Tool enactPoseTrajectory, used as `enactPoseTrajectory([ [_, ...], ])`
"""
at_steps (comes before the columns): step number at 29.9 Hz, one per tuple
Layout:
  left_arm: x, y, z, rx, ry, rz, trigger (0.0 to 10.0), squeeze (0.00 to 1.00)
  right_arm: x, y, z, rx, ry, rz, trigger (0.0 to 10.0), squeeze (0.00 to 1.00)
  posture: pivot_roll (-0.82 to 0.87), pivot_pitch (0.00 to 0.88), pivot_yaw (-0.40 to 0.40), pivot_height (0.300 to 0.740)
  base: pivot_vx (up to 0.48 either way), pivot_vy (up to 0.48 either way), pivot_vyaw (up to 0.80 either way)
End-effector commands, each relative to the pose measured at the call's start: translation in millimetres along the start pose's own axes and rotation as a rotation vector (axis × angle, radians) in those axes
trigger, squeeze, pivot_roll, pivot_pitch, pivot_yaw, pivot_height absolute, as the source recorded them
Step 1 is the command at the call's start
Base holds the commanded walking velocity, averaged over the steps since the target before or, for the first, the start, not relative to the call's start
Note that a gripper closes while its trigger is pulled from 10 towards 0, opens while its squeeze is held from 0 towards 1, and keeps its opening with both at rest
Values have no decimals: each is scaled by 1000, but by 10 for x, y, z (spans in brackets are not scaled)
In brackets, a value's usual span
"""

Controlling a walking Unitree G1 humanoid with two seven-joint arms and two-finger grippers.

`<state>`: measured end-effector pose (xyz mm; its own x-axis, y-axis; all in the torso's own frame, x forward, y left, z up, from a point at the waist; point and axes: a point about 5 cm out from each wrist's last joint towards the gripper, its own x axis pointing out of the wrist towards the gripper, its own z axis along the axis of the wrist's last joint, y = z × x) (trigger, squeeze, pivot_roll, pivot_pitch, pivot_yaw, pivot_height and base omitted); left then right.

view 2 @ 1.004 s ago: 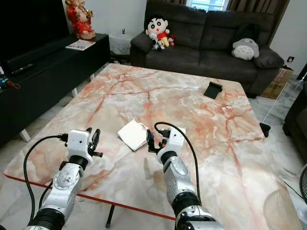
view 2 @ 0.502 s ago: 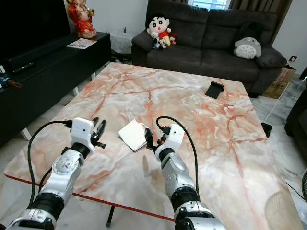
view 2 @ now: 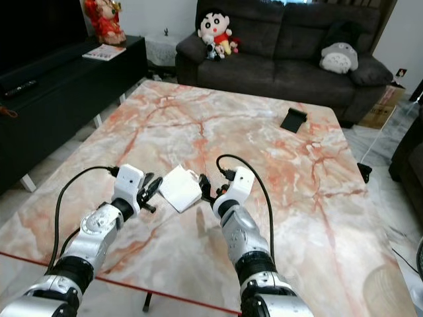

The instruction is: Picking trash to rubbish bin

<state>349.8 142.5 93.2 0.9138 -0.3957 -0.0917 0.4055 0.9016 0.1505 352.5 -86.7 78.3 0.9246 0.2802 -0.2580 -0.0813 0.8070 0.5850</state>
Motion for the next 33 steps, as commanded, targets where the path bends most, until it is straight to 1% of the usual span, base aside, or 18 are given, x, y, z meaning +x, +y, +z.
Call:
enactPoseTrajectory([
  [1, 23, 44, 12, 1, 24, 17, 10000, 0, 26, 76, 104, 13, -29, 15, 10000, 0, -21, 0, -66, 740, 0, 0, 0],
  [2, 22, 50, 8, 4, 27, 20, 10000, 0, 26, 78, 108, 13, -29, 15, 10000, 0, -21, 0, -66, 740, 0, 0, 0],
  [3, 22, 54, -8, -55, 31, 17, 10000, 0, 24, 82, 114, 17, -28, 15, 10000, 0, -24, 0, -64, 740, 0, 0, 0],
  [4, 22, 54, -8, -55, 31, 17, 10000, 0, 24, 82, 114, 17, -28, 15, 10000, 0, -24, 0, -64, 740, 0, 0, 0],
  [5, 22, 50, -26, -100, 36, 12, 10000, 0, 22, 86, 121, 21, -28, 16, 10000, 0, -24, 0, -64, 740, 0, 0, 0],
  [10, 17, 34, -60, -146, 49, -4, 10000, 0, 19, 104, 146, 35, -35, 24, 10000, 0, -31, 0, -60, 740, 0, 0, 0],
  [14, 16, 28, -70, -152, 54, -11, 10000, 0, 18, 111, 153, 45, -38, 28, 10000, 0, -31, 0, -60, 740, 0, 0, 0],
  [16, 11, 0, -114, -199, 77, -32, 10000, 0, 19, 130, 175, 55, -40, 33, 10000, 0, -32, 0, -60, 740, 0, 0, 0],
  [18, 10, -11, -131, -220, 88, -43, 10000, 0, 18, 133, 179, 57, -41, 34, 10000, 0, -32, 0, -60, 740, 0, 0, 0],
  [20, 6, -14, -144, -226, 96, -47, 10000, 0, 17, 134, 180, 59, -41, 35, 10000, 0, -32, 0, -60, 740, 0, 0, 0],
  [22, 4, -18, -168, -257, 115, -49, 10000, 0, 15, 135, 176, 60, -39, 34, 10000, 0, -32, 0, -58, 740, 0, 0, 0],
  [25, 12, -17, -163, -264, 123, -59, 10000, 0, 10, 138, 170, 64, -37, 36, 10000, 0, -34, 0, -54, 740, 0, 0, 0],
  [29, 64, 31, -67, -263, 114, -56, 10000, 0, 5, 147, 161, 70, -34, 42, 10000, 0, -33, 0, -55, 740, 0, 0, 0],
  [30, 80, 48, -30, -253, 107, -58, 10000, 0, 3, 149, 160, 70, -34, 43, 10000, 0, -33, 0, -55, 740, 0, 0, 0],
  [31, 115, 71, 58, -247, 88, -76, 10000, 0, 2, 151, 160, 72, -34, 44, 10000, 0, -31, 0, -55, 740, 0, 0, 0],
  [33, 132, 80, 100, -252, 79, -86, 10000, 0, 1, 150, 160, 72, -34, 44, 10000, 0, -31, 0, -55, 740, 0, 0, 0],
])
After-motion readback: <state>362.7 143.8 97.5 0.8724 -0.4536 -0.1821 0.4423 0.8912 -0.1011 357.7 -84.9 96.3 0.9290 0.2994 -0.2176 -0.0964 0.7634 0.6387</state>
